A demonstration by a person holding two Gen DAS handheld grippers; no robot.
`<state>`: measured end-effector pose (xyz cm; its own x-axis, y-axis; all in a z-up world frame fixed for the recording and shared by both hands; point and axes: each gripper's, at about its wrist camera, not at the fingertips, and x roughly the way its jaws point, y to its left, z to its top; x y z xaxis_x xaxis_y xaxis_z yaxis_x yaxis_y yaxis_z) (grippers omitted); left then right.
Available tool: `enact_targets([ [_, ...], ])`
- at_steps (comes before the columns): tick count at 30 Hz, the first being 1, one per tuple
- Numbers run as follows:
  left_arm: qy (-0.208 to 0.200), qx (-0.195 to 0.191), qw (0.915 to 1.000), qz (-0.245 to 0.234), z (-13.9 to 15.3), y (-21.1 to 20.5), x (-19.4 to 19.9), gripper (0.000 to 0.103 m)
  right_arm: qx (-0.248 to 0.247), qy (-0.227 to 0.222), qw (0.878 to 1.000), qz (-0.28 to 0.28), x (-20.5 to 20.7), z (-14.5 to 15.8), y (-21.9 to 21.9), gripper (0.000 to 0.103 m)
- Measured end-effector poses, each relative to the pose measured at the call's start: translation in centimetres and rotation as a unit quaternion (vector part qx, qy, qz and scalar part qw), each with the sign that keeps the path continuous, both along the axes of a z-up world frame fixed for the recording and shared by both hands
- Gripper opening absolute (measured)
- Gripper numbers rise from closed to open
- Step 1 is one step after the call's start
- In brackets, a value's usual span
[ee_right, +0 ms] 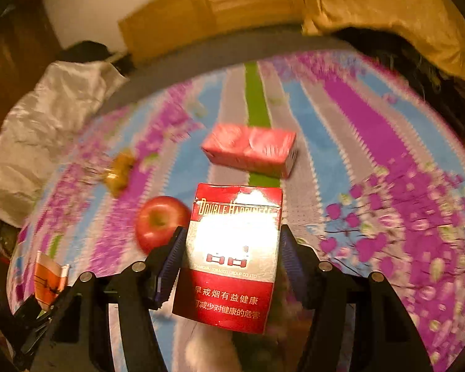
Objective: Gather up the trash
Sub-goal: 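Grasp the orange paper bag with the left tool while the right tool grasps the red Double Happiness pack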
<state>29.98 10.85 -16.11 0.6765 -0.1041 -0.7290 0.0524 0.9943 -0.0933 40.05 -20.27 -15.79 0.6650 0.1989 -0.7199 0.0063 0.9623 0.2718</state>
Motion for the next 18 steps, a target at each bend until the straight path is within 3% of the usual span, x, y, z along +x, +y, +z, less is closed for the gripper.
enact_targets([
  [4, -0.023, 0.005, 0.9997, -0.003, 2.9, -2.0, -3.1, 0.046, 0.016, -0.04, 0.999, 0.01, -7.1, 3.8, -0.5, 0.062],
  [7, -0.047, 0.03, 0.9983, -0.02, 5.0, -5.0, -5.3, 0.046, 0.029, -0.048, 0.998, 0.02, -12.6, 5.2, -0.3, 0.062],
  [11, -0.058, 0.067, 0.9949, -0.047, 6.8, -9.2, -8.3, 0.046, 0.01, -0.048, 0.998, 0.031, -19.5, 5.6, 0.0, 0.062],
  [18, -0.056, 0.07, 0.9933, -0.073, 8.2, -13.7, -13.0, 0.046, -0.016, -0.038, 0.999, 0.019, -28.4, 4.5, -0.6, 0.061],
])
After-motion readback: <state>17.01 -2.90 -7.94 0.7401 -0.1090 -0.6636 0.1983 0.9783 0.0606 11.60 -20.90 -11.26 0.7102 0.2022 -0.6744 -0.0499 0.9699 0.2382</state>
